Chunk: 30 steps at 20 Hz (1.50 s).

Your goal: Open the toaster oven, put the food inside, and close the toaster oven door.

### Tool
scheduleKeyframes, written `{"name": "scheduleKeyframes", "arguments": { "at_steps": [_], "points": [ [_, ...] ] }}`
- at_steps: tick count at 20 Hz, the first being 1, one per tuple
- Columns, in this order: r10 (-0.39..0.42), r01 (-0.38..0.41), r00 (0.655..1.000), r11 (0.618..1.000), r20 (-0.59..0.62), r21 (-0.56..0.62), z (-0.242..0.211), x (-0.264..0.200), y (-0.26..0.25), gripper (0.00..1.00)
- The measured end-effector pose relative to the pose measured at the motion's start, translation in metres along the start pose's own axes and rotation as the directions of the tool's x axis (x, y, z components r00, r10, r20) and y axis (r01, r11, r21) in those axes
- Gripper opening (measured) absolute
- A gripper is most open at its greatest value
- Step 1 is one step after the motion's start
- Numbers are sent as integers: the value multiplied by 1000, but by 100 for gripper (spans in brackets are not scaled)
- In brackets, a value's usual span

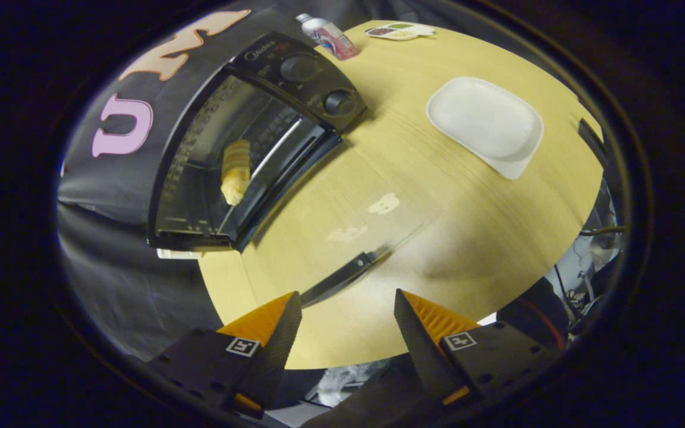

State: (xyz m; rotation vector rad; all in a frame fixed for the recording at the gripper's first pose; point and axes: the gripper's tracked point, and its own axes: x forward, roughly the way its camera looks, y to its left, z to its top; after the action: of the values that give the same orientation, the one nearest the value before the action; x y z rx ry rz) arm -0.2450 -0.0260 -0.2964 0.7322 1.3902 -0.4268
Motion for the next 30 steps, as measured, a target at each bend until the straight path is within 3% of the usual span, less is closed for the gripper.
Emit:
{"name": "scheduleKeyframes", "arguments": {
  "at_steps": [4, 10, 14, 18, 25, 30],
  "points": [
    [-62, 59, 998, 985, -16, -161, -6, 13, -8, 96],
    [-113, 120, 993, 916, 42, -383, 2, 41, -11, 96],
    [-84, 95, 996, 886, 44, -454, 0, 54, -4, 96],
    [-37, 102, 992, 789, 120, -605, 10, 48, 5, 96],
    [41, 54, 989, 794, 142, -605, 20, 21, 26, 96],
    [115, 15, 975, 819, 190, -573, 39, -12, 53, 96]
  ]
}}
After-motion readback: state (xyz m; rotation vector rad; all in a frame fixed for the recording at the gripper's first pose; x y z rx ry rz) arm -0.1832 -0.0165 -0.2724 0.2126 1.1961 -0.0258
